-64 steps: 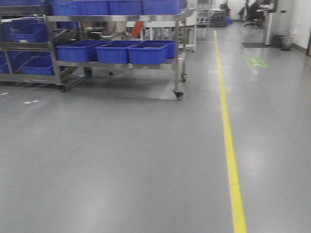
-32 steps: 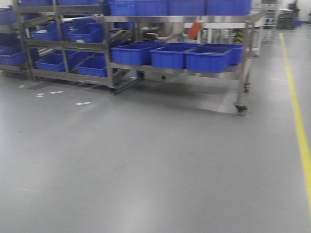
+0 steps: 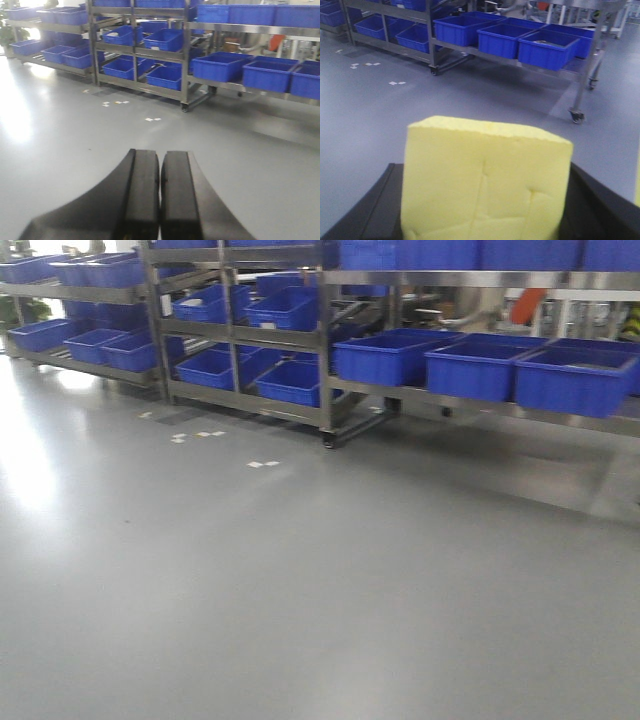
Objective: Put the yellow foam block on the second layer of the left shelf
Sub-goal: 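Drive the base to the blue-bin shelf holding the cube in the right gripper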
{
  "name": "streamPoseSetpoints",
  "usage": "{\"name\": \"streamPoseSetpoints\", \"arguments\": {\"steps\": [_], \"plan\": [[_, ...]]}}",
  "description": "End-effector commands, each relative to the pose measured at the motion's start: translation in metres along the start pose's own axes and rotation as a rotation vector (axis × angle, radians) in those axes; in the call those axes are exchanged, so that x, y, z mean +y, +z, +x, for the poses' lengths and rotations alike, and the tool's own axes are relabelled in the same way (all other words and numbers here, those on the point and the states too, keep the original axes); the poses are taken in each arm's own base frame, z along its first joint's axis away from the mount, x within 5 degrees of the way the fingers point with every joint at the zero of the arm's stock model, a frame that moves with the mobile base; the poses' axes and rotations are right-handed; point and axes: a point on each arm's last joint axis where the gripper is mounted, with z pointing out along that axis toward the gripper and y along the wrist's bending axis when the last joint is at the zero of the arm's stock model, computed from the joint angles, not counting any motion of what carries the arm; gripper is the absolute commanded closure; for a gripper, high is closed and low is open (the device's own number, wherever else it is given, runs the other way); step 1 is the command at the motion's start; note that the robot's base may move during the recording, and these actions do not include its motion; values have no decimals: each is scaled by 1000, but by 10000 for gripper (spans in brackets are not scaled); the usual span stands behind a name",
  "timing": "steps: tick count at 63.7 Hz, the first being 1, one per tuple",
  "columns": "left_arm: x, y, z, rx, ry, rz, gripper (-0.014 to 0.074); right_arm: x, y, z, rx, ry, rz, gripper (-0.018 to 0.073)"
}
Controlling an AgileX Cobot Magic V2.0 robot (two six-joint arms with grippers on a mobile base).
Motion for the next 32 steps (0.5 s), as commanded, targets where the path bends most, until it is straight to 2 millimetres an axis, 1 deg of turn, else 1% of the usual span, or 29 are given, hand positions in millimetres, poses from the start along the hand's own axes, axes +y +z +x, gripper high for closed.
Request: {"name": "streamPoseSetpoints", "arguments": {"steps": [1,32], "plan": [[-1,0,1,-67,-11,16,460,-1,-7,-16,-123,-16,6,232],[-1,0,1,-67,-11,16,460,-1,-7,-15,-121,-16,6,232]]}}
